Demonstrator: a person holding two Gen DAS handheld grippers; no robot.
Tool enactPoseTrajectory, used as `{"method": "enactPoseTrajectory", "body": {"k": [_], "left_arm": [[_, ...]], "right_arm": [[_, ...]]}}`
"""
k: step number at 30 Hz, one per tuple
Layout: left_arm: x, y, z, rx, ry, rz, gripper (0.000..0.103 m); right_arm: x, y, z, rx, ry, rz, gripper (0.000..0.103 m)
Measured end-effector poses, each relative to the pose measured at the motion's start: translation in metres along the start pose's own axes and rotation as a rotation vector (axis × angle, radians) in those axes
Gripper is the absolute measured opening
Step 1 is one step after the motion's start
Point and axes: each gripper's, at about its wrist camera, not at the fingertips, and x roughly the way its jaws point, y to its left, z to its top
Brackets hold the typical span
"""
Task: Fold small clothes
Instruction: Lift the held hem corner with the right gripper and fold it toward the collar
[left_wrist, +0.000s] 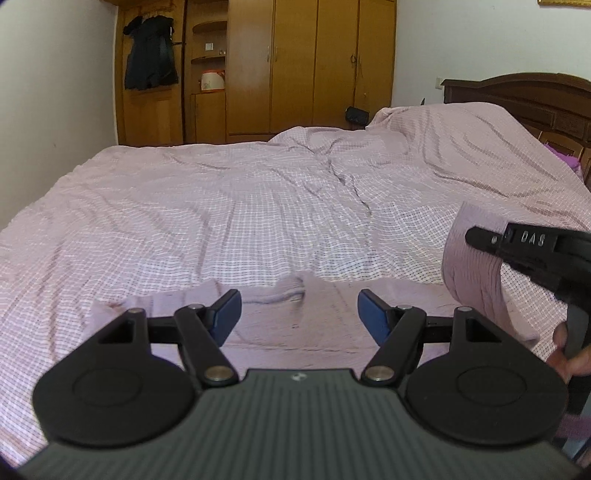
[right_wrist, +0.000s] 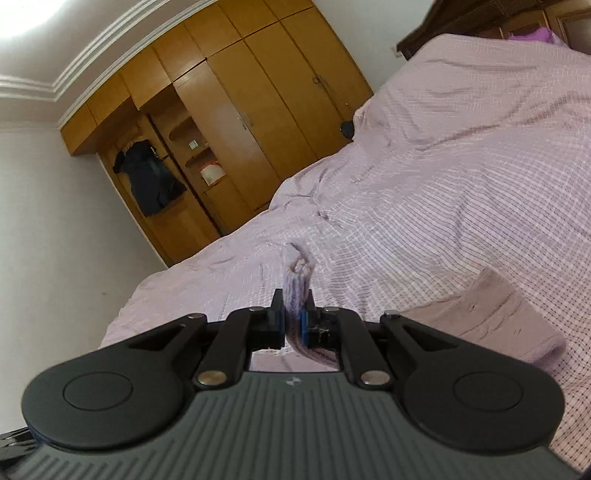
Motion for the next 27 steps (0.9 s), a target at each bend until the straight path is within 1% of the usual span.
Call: {"method": "enactPoseTrajectory", "body": {"k": [4,6,8,10,13,16,19,21,23,26,27], "left_arm": [[-0.003,0.03,-0.001,-0.017,0.013,0.003,0.071],[-0.004,0.046,0.002,-0.053,0.024,-0.015,0.071],[-0.002,0.059,0.004,-0.074,0.02,-0.013,0.071],[-0.002,0.068,0.004,-0.085,0.014,0.0,0.071],[-0.003,0.081,0.0,-0.107,0.021,-0.033,0.071],[-0.007,0.092,-0.005,-0.09,0.021,-0.054,0.072],[-0.011,0.103,-0.008,-0.091,0.017,-0.069,0.076],[-0.014,0.111,-0.008,-0.083,0.007,-0.056,0.076],[-0.017,0.123,-0.01,-0.096,-0.016,-0.035,0.076],[-0.02,0.147,-0.016,-0.177,-0.051,-0.016,0.076],[-0.017,0.153,-0.017,-0.194,-0.042,-0.018,0.076]], "right_arm": [[-0.006,0.02,0.002,-0.004,-0.008,0.034,0.008],[-0.008,0.03,0.01,-0.016,0.0,0.015,0.008],[-0.011,0.04,0.018,-0.02,0.02,0.009,0.008],[-0.016,0.057,0.022,-0.069,0.011,-0.005,0.008],[-0.018,0.085,0.023,-0.128,0.013,-0.005,0.008],[-0.018,0.113,0.024,-0.181,0.006,-0.006,0.008],[-0.019,0.137,0.028,-0.199,0.006,0.019,0.008],[-0.017,0.15,0.032,-0.182,0.018,0.03,0.008],[-0.019,0.165,0.034,-0.203,0.024,0.026,0.008],[-0.021,0.188,0.028,-0.277,0.031,0.006,0.008],[-0.024,0.195,0.025,-0.293,0.03,0.005,0.008]]}}
